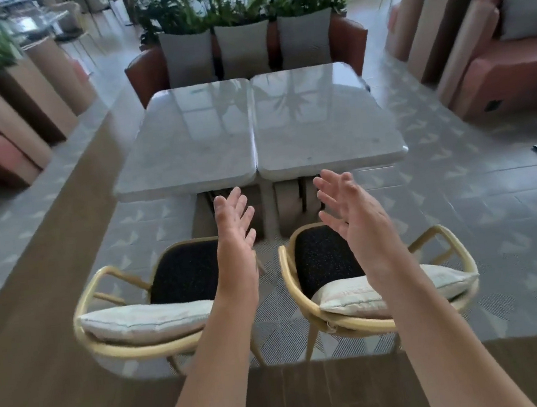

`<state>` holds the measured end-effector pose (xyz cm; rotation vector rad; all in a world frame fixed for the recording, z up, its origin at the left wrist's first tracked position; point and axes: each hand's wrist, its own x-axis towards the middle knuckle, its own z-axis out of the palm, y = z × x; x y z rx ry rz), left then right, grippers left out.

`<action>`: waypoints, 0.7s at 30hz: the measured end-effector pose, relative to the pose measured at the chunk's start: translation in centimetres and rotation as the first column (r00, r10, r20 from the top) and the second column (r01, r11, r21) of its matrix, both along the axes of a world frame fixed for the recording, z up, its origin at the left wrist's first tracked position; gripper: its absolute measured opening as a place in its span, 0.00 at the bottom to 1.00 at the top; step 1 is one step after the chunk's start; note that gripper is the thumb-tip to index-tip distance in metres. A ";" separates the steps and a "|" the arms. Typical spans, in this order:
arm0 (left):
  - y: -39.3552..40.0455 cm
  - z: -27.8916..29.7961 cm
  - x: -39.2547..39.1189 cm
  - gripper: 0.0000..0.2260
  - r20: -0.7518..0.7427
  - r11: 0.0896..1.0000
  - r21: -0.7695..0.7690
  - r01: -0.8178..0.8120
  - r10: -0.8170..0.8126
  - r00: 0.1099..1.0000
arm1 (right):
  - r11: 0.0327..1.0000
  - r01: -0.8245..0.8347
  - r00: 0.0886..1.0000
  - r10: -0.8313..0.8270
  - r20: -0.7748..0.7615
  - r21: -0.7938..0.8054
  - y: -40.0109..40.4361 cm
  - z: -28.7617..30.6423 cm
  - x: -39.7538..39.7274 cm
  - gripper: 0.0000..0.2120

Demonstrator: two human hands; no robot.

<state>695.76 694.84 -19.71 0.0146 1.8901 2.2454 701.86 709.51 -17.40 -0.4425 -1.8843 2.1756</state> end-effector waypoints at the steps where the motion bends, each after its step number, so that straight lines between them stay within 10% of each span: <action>1: 0.7 0.0 1.0 0.32 0.000 1.000 -0.003 -0.024 0.024 1.000 | 0.999 -0.032 0.999 0.032 0.010 -0.002 0.9 -0.2 0.5 0.38; 21: 6.7 0.3 8.5 0.31 -0.028 0.989 -0.056 -0.136 0.135 0.990 | 0.986 -0.169 0.985 0.169 0.033 -0.007 7.7 0.0 6.5 0.23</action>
